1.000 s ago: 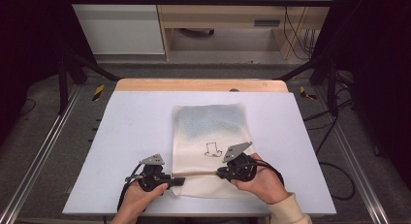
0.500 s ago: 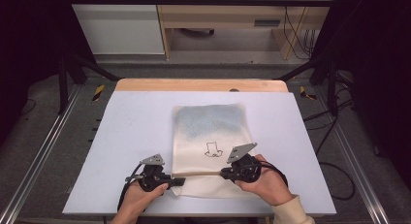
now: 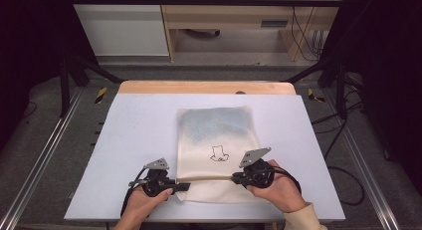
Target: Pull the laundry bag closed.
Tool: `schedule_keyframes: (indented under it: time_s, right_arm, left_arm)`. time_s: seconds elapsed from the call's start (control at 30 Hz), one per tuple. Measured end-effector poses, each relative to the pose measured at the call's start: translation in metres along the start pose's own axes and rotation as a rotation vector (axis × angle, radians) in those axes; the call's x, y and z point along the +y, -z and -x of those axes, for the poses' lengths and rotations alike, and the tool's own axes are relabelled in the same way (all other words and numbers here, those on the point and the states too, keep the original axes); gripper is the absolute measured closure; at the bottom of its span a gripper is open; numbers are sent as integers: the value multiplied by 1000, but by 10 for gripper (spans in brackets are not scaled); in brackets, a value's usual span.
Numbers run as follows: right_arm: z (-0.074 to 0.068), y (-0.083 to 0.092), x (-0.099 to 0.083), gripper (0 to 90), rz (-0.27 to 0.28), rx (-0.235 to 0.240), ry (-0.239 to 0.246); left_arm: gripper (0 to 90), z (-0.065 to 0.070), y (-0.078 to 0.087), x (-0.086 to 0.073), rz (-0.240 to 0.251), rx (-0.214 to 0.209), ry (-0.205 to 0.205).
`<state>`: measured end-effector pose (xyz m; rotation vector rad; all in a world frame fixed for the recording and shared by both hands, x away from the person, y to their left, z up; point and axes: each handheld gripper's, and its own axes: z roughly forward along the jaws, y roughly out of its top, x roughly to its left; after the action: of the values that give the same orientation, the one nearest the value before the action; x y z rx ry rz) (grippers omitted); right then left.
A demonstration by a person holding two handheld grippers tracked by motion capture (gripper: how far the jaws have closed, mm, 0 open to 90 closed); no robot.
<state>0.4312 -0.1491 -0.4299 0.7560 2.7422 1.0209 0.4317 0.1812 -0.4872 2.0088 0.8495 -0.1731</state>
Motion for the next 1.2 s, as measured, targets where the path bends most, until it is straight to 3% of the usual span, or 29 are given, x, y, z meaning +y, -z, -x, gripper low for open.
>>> schedule_keyframes:
  time_s: [0.53,1.2]
  right_arm:
    - [4,10,-17,820,11,-26,-40]
    - [5,12,-24,820,13,-33,-44]
  left_arm:
    - [845,0,-1,0,-2,2,2]
    - [845,0,-1,0,-5,4,0]
